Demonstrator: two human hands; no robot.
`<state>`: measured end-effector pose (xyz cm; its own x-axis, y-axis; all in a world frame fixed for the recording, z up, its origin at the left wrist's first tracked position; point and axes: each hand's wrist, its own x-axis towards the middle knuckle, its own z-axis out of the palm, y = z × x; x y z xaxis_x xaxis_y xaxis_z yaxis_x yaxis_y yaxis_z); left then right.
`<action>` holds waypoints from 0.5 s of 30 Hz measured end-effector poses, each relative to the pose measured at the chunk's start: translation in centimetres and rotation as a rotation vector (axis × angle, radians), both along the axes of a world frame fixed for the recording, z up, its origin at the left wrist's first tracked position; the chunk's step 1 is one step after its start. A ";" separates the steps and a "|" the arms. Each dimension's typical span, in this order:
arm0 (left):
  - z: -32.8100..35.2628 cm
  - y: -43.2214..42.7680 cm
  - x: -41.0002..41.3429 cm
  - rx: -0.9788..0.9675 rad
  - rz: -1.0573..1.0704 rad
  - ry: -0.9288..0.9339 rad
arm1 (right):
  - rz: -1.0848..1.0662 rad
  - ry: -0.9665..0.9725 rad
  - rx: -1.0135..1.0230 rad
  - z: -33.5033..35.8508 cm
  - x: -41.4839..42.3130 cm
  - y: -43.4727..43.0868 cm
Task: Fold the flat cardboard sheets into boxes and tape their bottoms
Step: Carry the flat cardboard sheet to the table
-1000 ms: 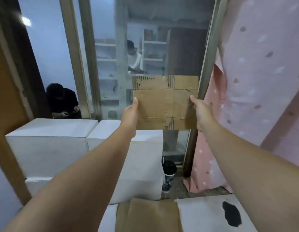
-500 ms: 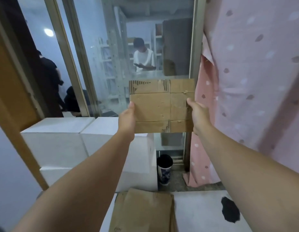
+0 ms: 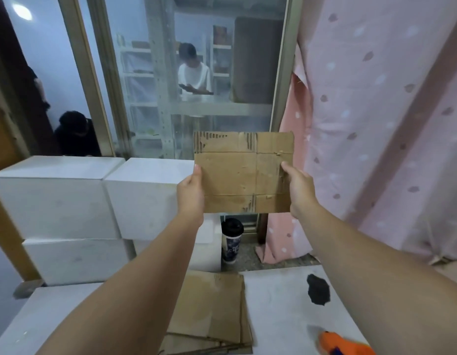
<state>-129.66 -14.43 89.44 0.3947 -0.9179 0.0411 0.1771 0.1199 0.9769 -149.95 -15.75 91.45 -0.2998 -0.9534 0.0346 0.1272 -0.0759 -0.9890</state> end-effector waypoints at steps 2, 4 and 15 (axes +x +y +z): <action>-0.7 0.7 0.1 0.001 0.028 0.004 | -0.002 0.001 0.005 -0.7 0.0 0.6; -1.8 1.7 0.1 0.003 0.052 0.007 | -0.001 -0.009 0.007 -2.1 0.0 1.5; -17.2 6.7 -1.5 -0.098 0.127 -0.114 | -0.009 0.017 -0.091 -17.9 -0.4 5.3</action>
<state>-131.13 -7.68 72.23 0.4945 -0.8507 0.1785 0.0433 0.2293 0.9724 -150.38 -10.48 73.50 -0.3071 -0.9433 0.1259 0.1091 -0.1663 -0.9800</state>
